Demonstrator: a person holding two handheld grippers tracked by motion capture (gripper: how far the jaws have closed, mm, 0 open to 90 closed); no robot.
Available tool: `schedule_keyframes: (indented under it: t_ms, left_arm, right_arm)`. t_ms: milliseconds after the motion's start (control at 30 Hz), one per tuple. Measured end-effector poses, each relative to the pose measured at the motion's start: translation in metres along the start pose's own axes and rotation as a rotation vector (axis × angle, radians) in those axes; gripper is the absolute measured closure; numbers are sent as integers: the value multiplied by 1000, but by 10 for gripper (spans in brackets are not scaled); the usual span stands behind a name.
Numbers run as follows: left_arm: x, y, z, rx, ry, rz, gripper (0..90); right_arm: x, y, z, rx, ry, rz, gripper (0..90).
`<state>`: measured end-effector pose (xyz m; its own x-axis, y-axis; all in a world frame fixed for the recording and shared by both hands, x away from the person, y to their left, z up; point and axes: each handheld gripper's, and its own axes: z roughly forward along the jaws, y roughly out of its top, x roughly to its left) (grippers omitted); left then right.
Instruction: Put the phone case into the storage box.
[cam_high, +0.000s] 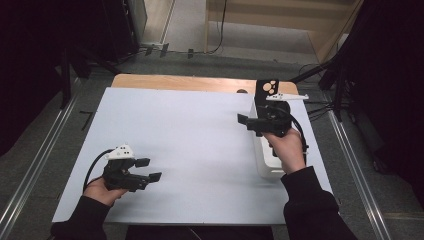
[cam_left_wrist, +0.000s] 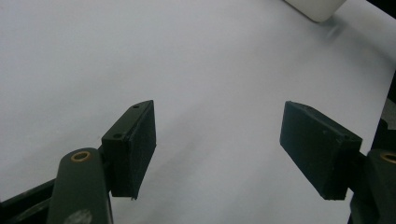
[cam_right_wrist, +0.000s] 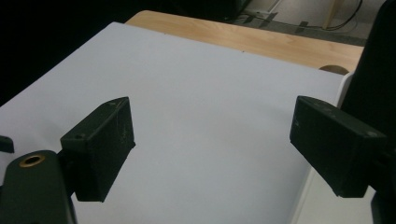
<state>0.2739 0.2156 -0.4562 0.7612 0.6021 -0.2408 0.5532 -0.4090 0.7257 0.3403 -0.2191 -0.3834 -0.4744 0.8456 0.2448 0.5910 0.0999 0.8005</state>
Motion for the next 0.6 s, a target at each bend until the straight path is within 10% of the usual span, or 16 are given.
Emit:
schedule_keyframes:
  t_ms: [600]
  left_arm:
    - [0,-1,1,1,-3,1,268]
  right_arm:
    - [23,-31,5,30,94,-28,129]
